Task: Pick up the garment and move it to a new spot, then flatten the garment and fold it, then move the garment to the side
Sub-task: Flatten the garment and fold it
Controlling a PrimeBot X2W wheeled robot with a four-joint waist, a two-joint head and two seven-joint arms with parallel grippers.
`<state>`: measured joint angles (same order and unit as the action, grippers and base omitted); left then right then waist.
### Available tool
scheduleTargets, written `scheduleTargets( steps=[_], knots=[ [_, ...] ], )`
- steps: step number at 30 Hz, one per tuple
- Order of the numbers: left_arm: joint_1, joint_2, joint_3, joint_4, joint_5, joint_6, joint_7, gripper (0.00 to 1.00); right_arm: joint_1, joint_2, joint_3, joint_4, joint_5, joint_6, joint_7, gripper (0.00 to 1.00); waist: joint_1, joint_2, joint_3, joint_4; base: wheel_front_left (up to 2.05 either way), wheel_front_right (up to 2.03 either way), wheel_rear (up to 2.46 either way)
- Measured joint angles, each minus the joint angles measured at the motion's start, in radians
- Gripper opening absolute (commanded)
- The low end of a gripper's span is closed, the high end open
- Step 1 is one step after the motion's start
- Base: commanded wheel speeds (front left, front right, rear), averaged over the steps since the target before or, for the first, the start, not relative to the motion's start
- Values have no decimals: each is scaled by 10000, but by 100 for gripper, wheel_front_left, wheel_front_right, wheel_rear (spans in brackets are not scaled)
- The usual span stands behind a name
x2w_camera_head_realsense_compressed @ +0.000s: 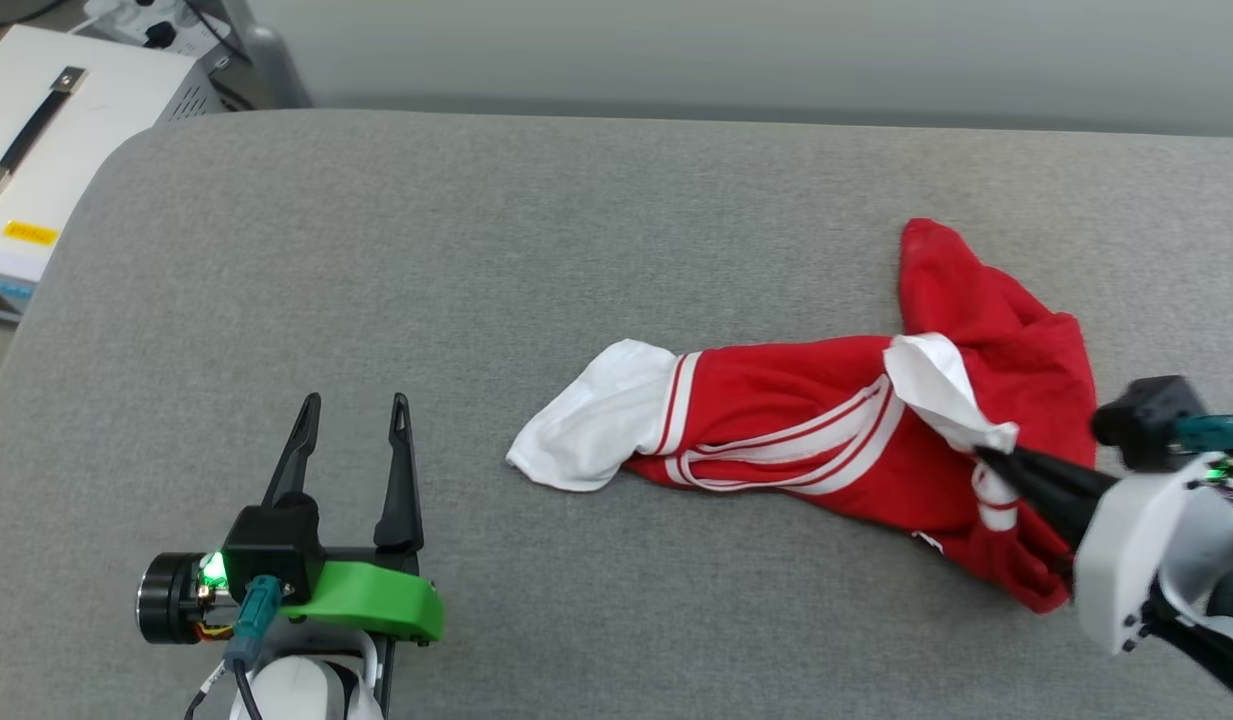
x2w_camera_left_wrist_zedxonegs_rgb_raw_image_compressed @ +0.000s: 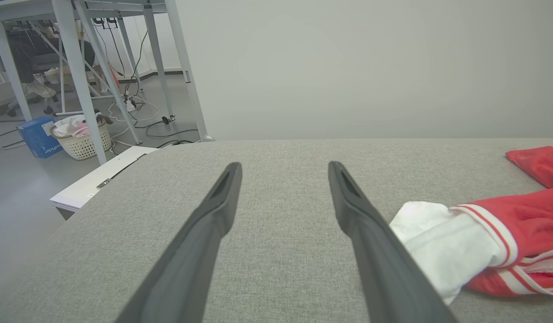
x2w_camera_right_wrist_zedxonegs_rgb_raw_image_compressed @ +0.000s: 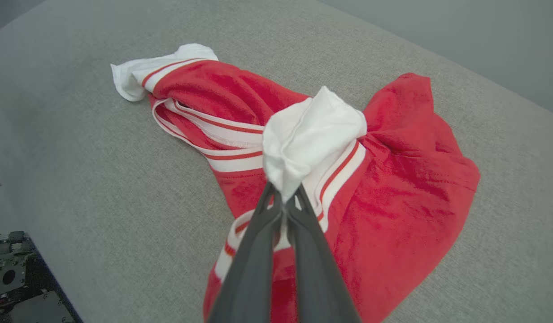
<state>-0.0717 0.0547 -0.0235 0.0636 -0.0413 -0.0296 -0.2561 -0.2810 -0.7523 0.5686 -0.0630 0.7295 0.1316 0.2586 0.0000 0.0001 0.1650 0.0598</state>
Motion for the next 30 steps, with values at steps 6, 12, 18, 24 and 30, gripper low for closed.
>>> scheduleTargets(
  steps=[6, 12, 18, 24, 30],
  knots=[
    [92, 2, 10, -23, 10, 0, 0, 100, 1613, 884, -2982, -510, -128, 0, -297, 0, 0, 0, -116, -408, 0, 0, 0],
    [90, 0, -21, -12, 10, -4, 0, 100, 2660, 1873, -5538, -59, -232, -2, -623, 0, 0, 0, -61, -582, 0, 0, 0],
    [86, 0, -81, 84, 10, -13, 0, 100, 3228, 3101, -7885, 2514, -336, -2, -1375, 0, 0, 0, 69, -510, 0, 0, 0],
    [84, -2, -104, 144, 10, -17, 0, 100, 3248, 3795, -8834, 4514, -533, -2, -1463, 0, 0, 0, 96, -413, 0, 0, 0],
    [86, -2, -79, 211, 10, -17, 0, 100, 3234, 4268, -9047, 5296, -1028, -2, -1956, 100, 0, 0, -33, -408, 0, 0, 0]
  ],
)
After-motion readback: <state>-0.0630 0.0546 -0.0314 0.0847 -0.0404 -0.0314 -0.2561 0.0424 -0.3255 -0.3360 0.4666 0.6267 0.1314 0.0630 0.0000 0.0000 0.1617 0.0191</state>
